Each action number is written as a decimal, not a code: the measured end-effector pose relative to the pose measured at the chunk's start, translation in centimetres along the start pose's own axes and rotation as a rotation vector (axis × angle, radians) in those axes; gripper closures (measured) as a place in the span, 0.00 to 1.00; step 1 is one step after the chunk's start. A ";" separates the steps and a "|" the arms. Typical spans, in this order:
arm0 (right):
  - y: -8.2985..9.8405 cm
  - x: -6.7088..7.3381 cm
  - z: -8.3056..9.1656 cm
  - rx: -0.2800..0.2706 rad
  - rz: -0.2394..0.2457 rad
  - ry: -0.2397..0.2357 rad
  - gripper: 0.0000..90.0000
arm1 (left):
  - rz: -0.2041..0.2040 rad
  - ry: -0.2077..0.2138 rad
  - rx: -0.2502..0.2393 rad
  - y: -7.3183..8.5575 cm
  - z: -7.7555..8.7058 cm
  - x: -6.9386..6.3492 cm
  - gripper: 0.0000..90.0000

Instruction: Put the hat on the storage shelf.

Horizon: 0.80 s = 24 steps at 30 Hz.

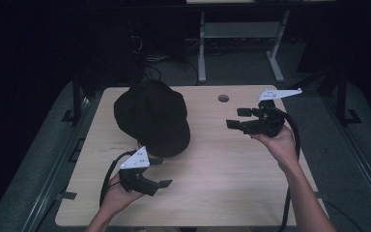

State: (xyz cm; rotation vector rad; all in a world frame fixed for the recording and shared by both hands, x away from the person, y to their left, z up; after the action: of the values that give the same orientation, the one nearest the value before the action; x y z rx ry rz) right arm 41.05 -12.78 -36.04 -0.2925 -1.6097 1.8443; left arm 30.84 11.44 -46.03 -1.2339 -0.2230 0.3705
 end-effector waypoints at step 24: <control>8.3 -0.2 4.6 0.052 -0.054 0.036 0.28 | 0.014 -0.015 -0.009 0.0 0.7 0.4 0.24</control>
State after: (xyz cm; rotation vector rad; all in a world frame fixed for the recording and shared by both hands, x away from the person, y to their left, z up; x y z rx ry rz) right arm 35.87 -16.75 -42.93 -0.2548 -1.5290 1.8264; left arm 30.95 12.22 -45.83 -1.2426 -0.2296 0.3916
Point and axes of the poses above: each handheld gripper's, and its own axes: z roughly backward along the jaws, y roughly out of its underside, x roughly to its left, the point moved 10 cm from there along -z, roughly forward along the jaws, and after that the axes turned 15 degrees about -x, right-handed, at the moved point
